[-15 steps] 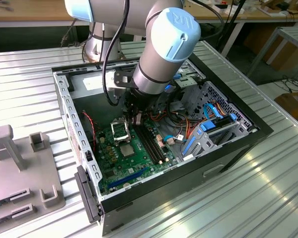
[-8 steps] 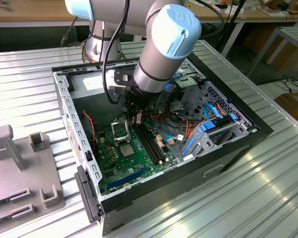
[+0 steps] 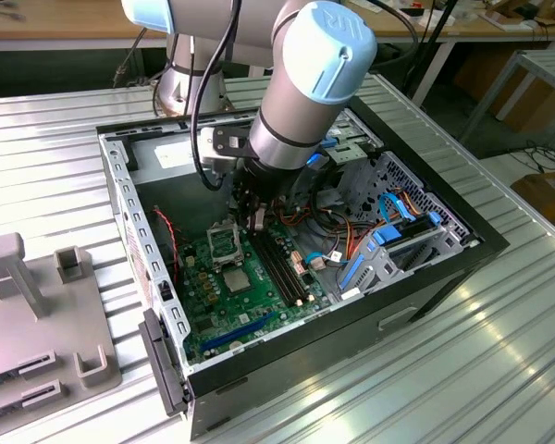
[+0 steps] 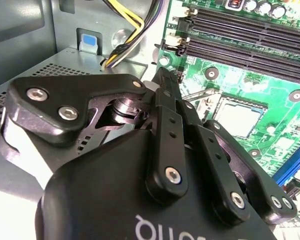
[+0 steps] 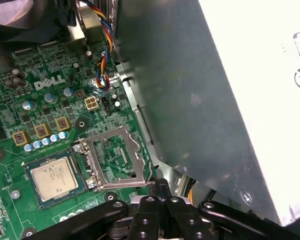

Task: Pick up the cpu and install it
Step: 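Close the cpu cover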

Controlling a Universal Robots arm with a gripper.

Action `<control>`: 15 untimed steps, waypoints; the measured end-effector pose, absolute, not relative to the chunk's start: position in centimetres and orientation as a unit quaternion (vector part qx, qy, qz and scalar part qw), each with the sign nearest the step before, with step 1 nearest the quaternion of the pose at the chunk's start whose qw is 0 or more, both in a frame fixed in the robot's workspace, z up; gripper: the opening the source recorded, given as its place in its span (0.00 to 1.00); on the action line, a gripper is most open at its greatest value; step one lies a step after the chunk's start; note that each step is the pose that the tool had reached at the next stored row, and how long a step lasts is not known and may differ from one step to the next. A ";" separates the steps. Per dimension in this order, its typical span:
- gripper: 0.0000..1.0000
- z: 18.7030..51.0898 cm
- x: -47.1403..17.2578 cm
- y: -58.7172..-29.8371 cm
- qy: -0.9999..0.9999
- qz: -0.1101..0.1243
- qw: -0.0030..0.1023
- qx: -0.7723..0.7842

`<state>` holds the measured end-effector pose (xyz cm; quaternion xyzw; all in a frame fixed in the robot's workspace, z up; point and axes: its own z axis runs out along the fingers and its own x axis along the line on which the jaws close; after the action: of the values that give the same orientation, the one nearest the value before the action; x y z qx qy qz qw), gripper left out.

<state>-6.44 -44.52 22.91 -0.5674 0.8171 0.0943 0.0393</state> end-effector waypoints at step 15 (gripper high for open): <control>0.11 24.1 -6.4 -44.5 0.818 0.085 0.029 -0.568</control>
<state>-6.44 -44.53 24.09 -0.5676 0.8184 0.0846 0.0290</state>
